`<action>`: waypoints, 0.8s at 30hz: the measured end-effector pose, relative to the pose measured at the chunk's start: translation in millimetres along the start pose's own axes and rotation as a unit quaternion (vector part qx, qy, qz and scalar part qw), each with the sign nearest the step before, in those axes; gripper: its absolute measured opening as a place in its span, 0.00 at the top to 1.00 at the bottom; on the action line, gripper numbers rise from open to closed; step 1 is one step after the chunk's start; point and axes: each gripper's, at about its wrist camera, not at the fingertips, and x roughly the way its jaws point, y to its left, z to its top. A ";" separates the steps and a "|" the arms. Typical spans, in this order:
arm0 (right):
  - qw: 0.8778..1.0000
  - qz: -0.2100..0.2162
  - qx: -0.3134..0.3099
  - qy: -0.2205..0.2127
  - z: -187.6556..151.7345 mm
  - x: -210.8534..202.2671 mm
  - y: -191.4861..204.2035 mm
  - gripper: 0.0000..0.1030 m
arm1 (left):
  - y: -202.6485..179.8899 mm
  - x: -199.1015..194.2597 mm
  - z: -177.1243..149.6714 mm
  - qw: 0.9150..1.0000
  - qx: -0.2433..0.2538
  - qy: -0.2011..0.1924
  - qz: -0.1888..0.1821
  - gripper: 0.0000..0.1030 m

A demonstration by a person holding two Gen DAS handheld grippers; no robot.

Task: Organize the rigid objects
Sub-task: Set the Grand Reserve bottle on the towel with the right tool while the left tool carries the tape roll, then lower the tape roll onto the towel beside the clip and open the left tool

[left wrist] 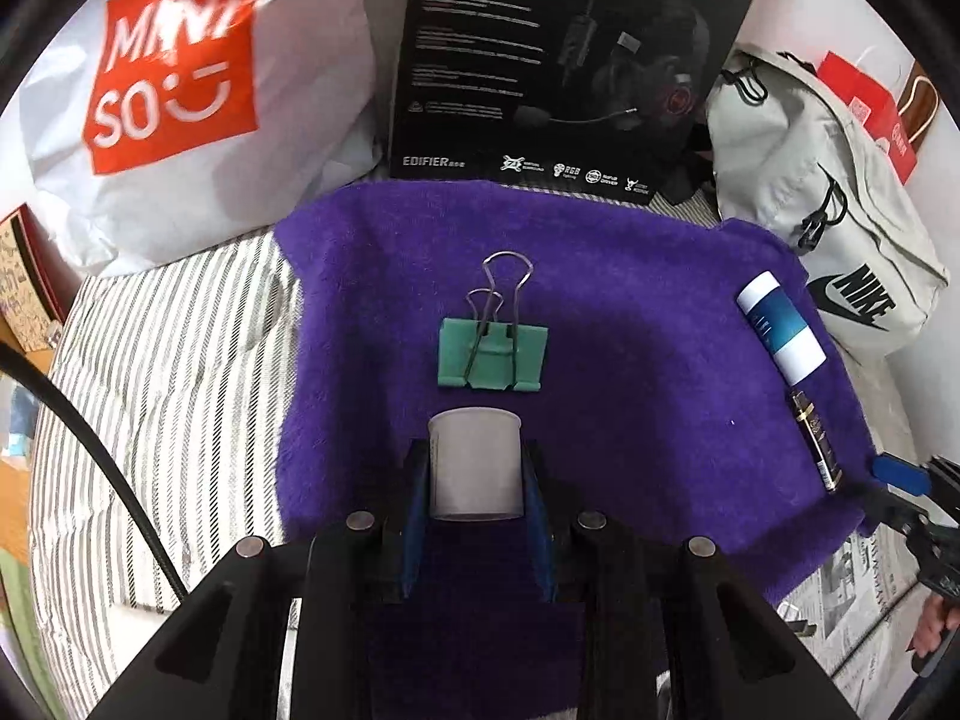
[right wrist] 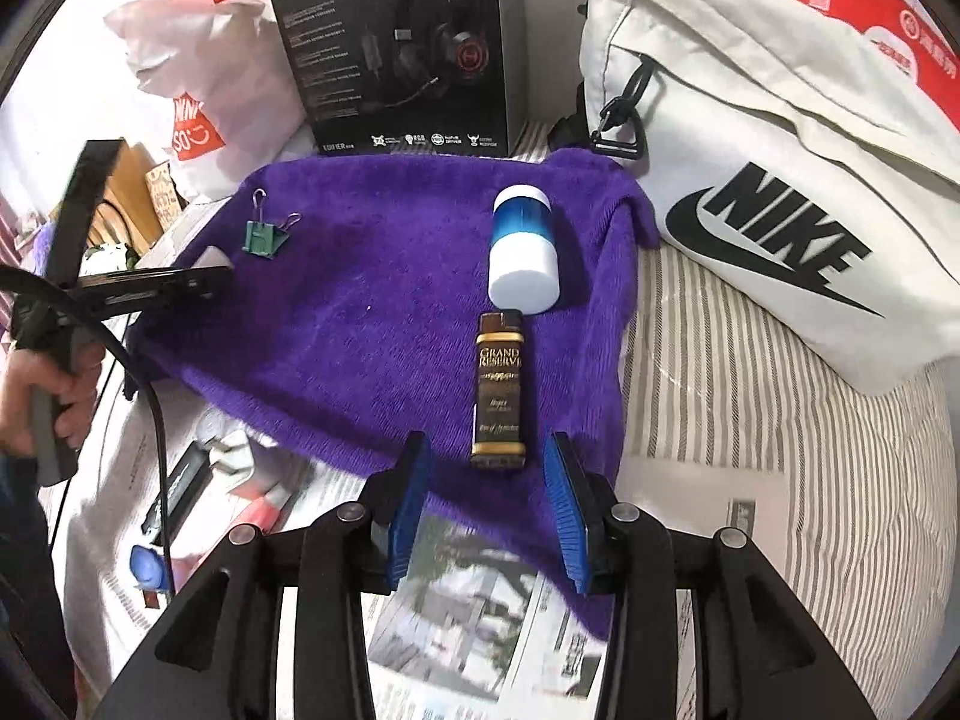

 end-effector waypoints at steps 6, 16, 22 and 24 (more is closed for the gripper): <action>1.000 0.000 -0.007 -0.008 -6.9 -15.1 3.3 0.56 | -6.4 8.3 7.1 1.000 0.012 0.003 0.019 0.74; 0.999 0.019 0.028 -0.007 -19.9 -21.2 -3.0 0.56 | -14.8 13.1 6.6 0.998 0.043 0.008 0.047 0.73; 0.999 0.027 0.045 -0.015 -26.8 -31.9 -5.1 0.55 | -14.3 7.2 -1.0 0.999 0.037 0.014 0.033 0.59; 0.998 0.029 0.047 -0.018 -29.3 -36.4 -4.8 0.54 | -15.7 4.5 -5.4 0.998 0.042 0.018 0.042 0.59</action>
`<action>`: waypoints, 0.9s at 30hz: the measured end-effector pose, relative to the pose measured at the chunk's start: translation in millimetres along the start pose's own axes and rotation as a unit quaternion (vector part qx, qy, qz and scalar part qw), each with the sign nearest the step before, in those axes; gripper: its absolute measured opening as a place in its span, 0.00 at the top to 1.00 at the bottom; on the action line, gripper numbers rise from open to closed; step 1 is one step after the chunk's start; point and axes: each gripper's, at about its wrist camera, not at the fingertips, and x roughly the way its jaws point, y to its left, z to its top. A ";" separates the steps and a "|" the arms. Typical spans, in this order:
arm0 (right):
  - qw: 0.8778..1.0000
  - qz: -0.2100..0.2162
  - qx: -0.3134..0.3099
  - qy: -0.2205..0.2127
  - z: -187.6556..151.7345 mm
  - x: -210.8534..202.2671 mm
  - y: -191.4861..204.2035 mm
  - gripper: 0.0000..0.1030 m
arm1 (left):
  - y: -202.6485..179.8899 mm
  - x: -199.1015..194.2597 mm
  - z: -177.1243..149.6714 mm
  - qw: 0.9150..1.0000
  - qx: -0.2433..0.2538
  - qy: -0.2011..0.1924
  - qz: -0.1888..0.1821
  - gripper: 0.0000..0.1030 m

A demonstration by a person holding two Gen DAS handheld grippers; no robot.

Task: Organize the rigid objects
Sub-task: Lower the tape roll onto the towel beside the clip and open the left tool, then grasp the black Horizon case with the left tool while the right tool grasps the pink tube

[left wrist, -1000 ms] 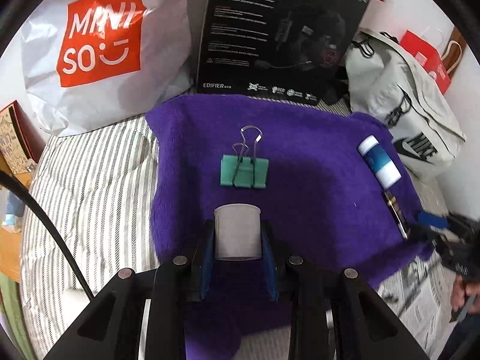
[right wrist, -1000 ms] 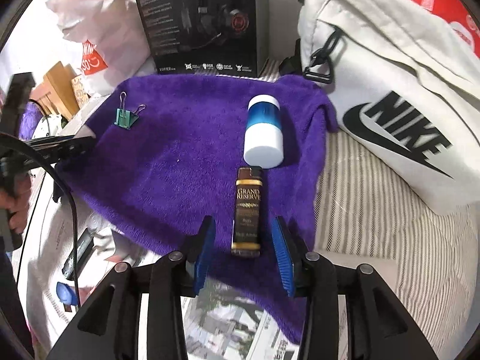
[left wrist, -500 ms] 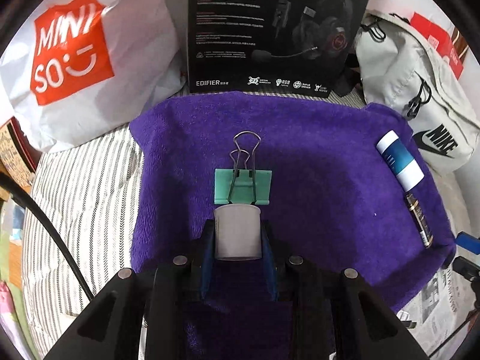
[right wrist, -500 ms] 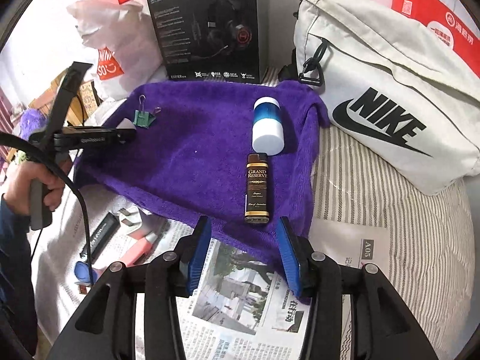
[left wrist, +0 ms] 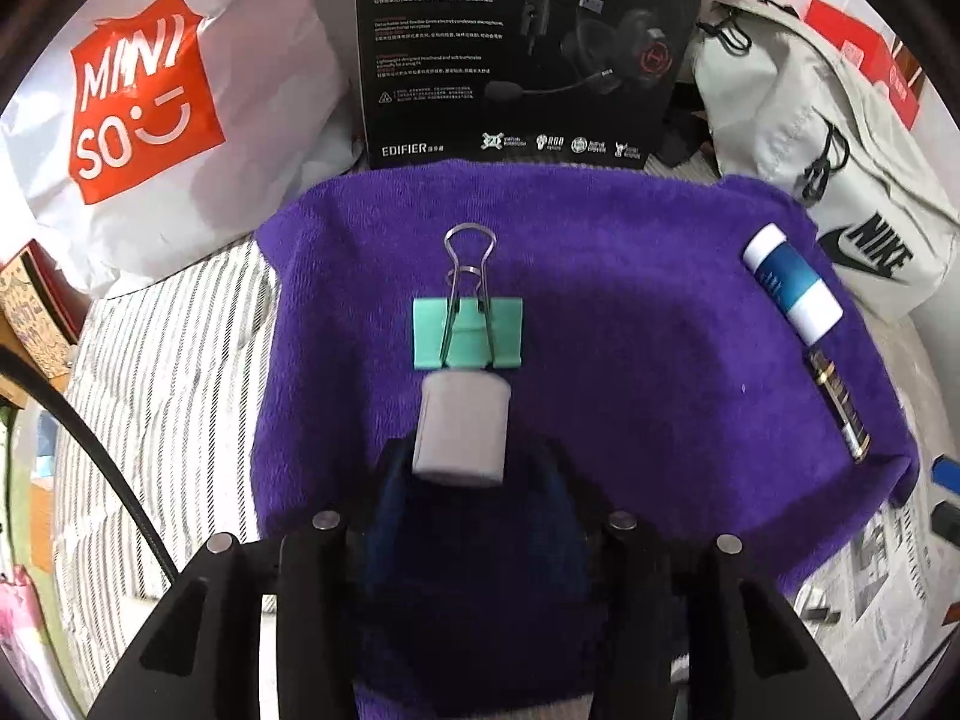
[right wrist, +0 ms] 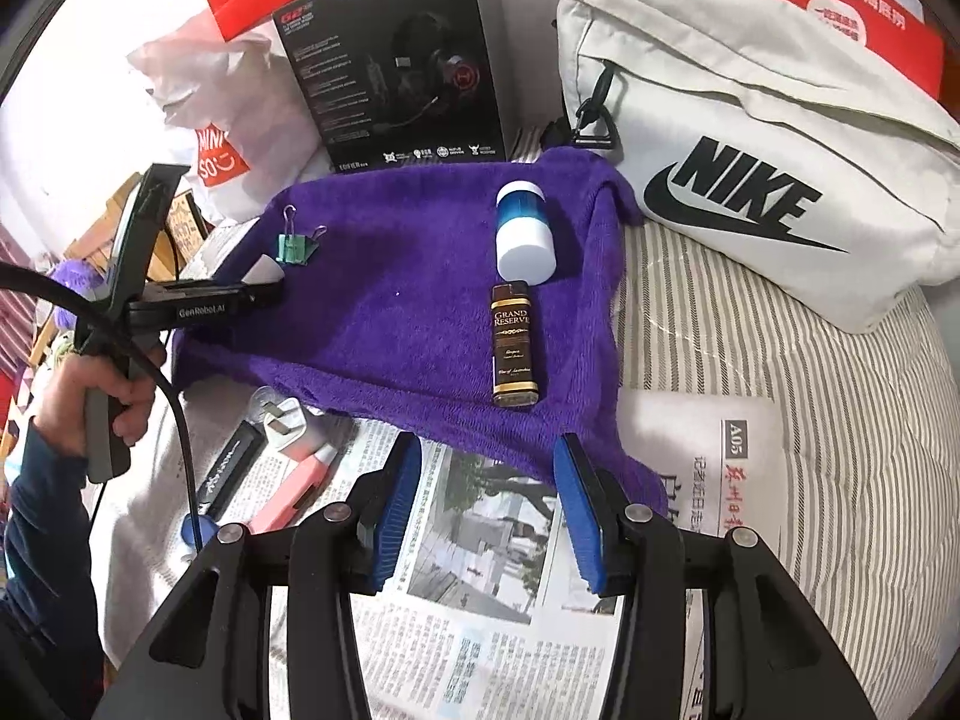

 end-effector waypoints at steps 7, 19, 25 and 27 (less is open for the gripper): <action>1.000 0.009 0.003 -0.010 -11.3 -14.8 6.2 0.51 | -0.9 -17.2 -20.6 1.000 -0.001 0.014 0.005 0.59; 1.000 0.004 0.001 -0.029 -13.8 -37.7 20.1 0.51 | -30.6 -84.7 -70.6 0.999 0.033 -0.021 -0.037 0.60; 0.999 -0.007 0.006 -0.053 3.0 -53.3 23.9 0.48 | -54.4 -70.6 -96.1 0.997 0.050 0.005 -0.051 0.60; 0.998 -0.009 0.015 -0.062 1.0 -58.1 23.7 0.47 | -59.4 -64.8 -102.6 0.997 0.054 0.015 -0.058 0.60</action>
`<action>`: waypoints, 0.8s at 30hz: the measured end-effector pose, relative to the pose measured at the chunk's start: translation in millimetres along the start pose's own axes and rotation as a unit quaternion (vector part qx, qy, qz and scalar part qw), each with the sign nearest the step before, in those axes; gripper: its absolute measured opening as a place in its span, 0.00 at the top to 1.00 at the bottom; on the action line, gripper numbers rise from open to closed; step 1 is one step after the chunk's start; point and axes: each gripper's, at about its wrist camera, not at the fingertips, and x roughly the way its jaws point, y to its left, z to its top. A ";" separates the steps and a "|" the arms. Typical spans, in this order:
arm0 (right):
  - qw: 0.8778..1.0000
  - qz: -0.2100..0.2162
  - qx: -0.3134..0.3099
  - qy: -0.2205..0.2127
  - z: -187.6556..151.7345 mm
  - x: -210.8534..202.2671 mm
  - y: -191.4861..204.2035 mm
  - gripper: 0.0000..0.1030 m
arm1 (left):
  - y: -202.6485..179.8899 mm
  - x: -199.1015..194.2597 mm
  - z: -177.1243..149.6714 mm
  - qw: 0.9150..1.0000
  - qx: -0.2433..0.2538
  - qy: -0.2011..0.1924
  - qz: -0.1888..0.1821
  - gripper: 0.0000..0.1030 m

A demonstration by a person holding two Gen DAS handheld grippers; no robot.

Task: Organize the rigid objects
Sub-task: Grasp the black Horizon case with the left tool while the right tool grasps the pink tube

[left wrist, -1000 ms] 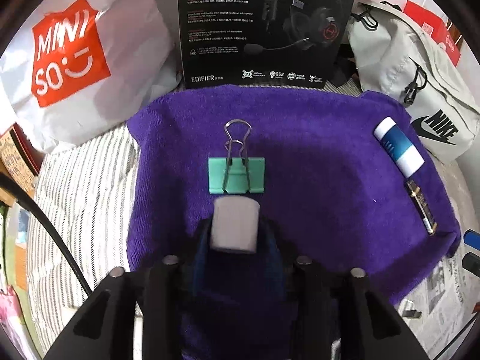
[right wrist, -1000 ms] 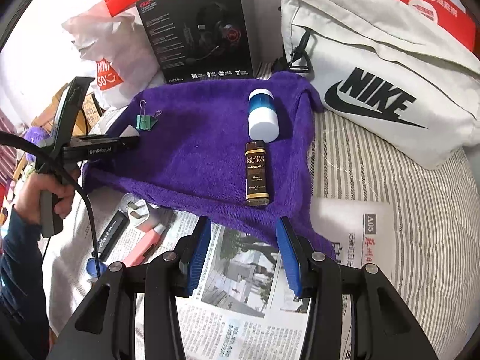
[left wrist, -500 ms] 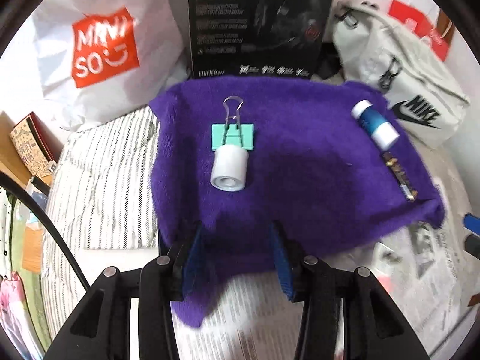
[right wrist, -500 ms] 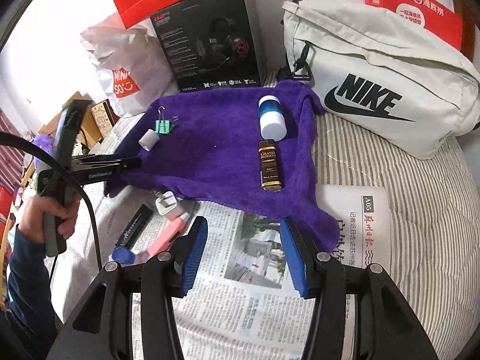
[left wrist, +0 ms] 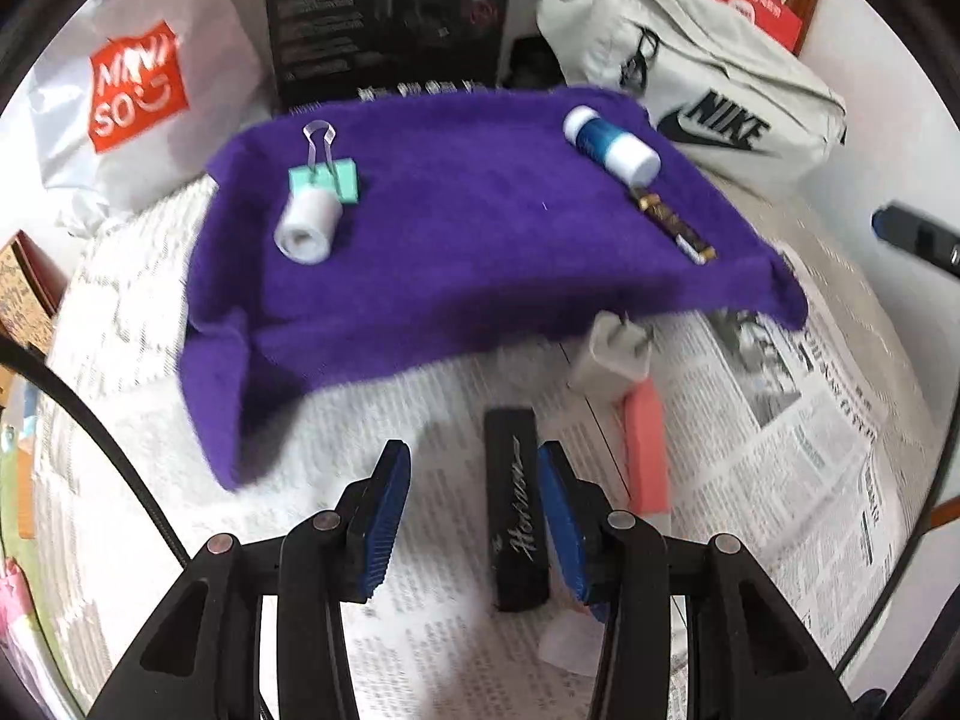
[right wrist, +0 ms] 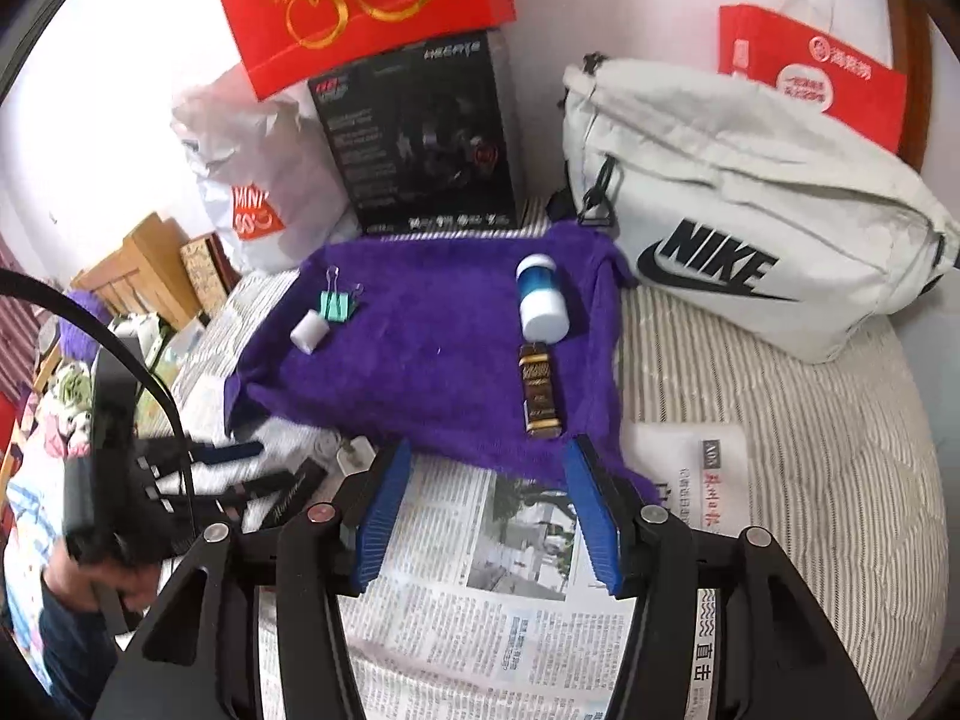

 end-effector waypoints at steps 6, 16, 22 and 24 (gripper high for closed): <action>1.000 0.002 0.004 0.006 -15.0 4.0 -1.9 0.47 | -7.7 6.3 -10.3 1.000 0.018 0.008 -0.006 0.60; 0.999 -0.003 0.012 0.030 -28.4 26.0 -10.5 0.47 | 4.8 8.6 -8.3 0.999 0.035 0.010 0.037 0.64; 0.999 -0.002 0.002 0.045 -32.9 38.8 -4.1 0.47 | -2.3 12.0 -4.0 0.998 0.060 0.006 0.019 0.78; 0.999 -0.001 -0.002 0.051 -34.7 42.5 -1.0 0.47 | -4.3 11.7 -4.5 0.997 0.069 0.007 0.020 0.78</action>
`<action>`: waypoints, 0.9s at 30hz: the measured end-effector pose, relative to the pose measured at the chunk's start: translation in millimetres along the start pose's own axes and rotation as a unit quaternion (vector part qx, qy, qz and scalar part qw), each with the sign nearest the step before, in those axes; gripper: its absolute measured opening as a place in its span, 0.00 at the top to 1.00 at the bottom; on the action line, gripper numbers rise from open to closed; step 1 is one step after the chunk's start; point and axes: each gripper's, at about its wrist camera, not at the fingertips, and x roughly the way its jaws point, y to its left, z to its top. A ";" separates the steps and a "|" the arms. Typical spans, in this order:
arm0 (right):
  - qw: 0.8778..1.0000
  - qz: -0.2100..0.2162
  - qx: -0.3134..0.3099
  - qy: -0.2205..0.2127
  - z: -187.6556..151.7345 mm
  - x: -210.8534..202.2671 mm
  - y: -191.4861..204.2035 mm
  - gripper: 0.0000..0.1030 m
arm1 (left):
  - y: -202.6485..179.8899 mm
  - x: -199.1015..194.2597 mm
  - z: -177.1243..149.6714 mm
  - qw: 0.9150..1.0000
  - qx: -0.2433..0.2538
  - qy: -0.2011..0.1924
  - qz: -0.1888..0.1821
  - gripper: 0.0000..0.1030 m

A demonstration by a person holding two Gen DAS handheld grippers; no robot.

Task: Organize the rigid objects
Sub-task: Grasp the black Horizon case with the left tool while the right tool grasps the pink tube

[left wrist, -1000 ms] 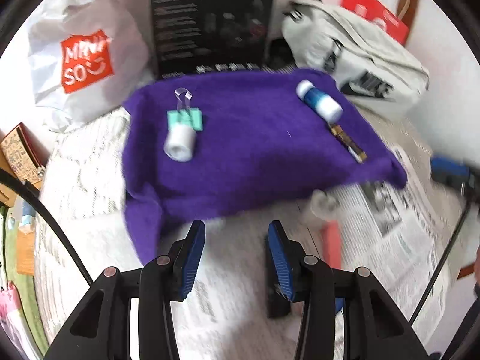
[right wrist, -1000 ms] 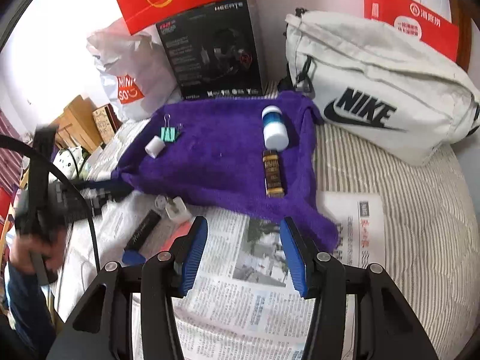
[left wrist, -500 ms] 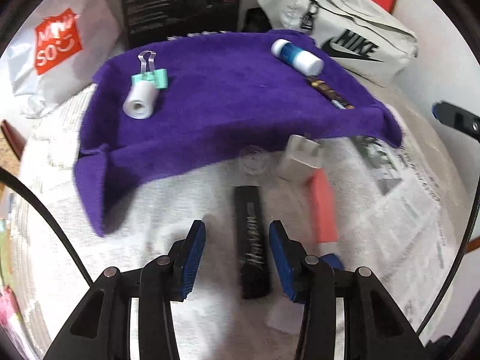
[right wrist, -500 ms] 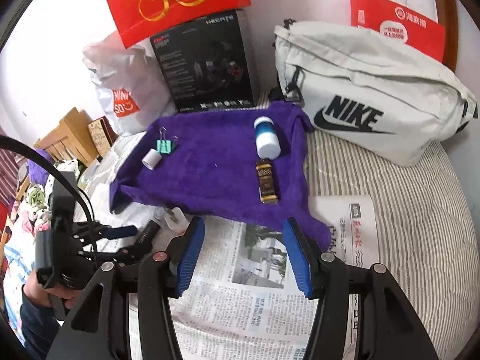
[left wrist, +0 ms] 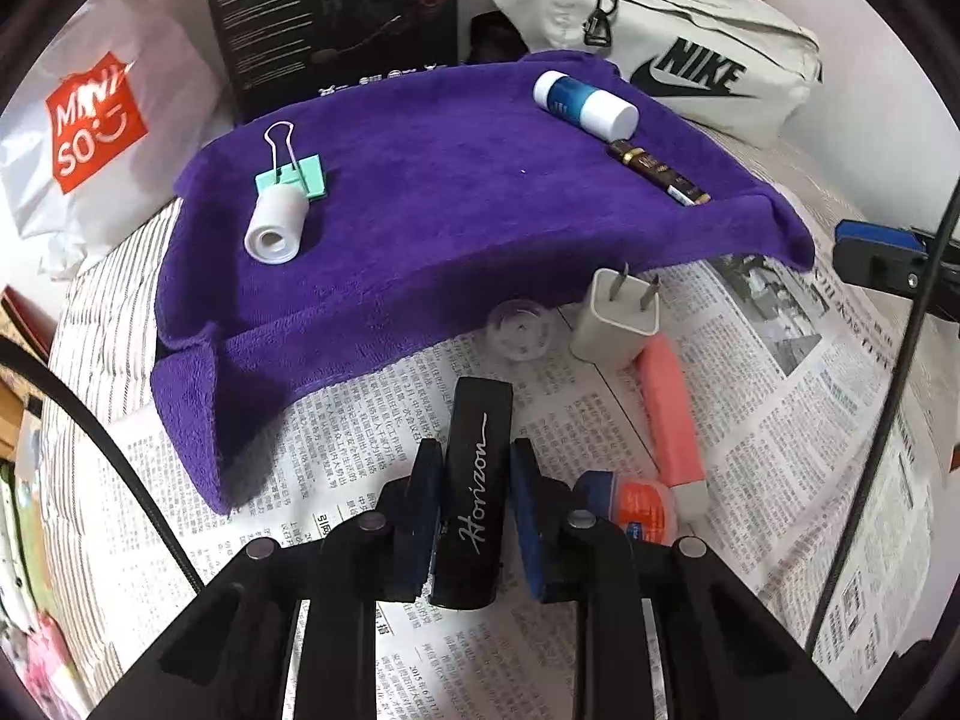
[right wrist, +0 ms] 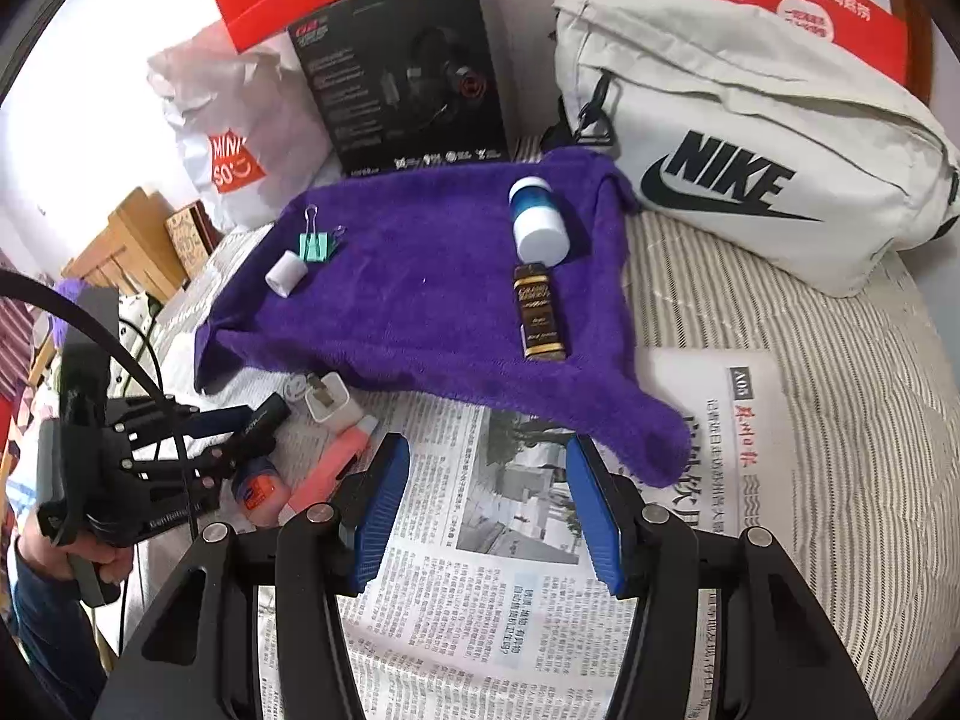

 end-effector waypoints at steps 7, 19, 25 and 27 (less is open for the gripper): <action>1.000 0.017 -0.012 0.017 -2.9 12.3 19.5 0.47 | 5.3 1.3 -0.3 1.000 -0.016 -0.015 0.009 0.78; 0.997 0.042 -0.024 0.059 -12.9 58.4 72.6 0.47 | 46.2 -13.0 -34.7 0.996 -0.081 -0.032 0.020 0.78; 0.997 0.000 -0.053 0.061 -14.9 78.4 87.8 0.47 | 49.4 -16.1 -40.9 0.995 -0.089 -0.044 0.010 0.78; 0.995 -0.010 -0.072 0.065 -17.2 77.9 89.4 0.47 | 50.0 -16.7 -41.7 0.995 -0.091 -0.046 0.008 0.78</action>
